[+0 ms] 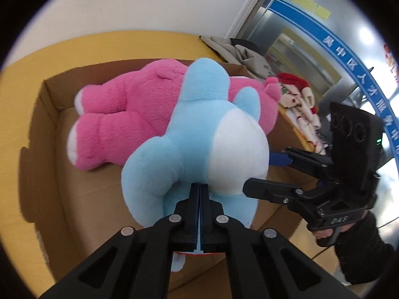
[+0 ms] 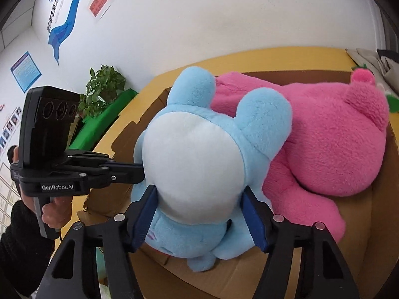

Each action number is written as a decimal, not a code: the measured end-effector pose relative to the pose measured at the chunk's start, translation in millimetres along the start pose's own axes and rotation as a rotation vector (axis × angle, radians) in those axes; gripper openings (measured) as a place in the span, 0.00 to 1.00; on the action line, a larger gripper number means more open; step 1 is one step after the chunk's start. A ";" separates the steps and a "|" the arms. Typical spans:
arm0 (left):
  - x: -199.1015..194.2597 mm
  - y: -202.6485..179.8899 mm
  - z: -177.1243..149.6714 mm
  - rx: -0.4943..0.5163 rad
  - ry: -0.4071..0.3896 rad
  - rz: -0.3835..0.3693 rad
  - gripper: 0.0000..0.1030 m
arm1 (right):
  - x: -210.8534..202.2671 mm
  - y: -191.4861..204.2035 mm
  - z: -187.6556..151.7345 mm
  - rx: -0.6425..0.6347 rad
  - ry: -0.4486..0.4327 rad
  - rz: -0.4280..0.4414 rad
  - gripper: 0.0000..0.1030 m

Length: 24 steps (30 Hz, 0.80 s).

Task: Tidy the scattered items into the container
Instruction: 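Lower the light-blue plush into the box beside the pink bear, open both tools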

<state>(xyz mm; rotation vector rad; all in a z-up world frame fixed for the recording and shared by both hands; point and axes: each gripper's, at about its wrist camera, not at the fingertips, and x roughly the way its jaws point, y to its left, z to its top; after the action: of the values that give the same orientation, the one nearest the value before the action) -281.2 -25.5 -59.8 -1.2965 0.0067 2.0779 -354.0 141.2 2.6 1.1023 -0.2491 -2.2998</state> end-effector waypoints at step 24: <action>-16.4 75.0 -29.1 -0.180 0.060 0.138 0.00 | 46.7 45.5 -21.6 -0.060 0.241 0.147 0.84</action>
<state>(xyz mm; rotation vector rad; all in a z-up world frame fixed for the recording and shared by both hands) -294.4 -102.0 -86.5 -1.5048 -0.0677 2.1961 -341.9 79.0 -23.9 1.2730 -0.1601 -2.0114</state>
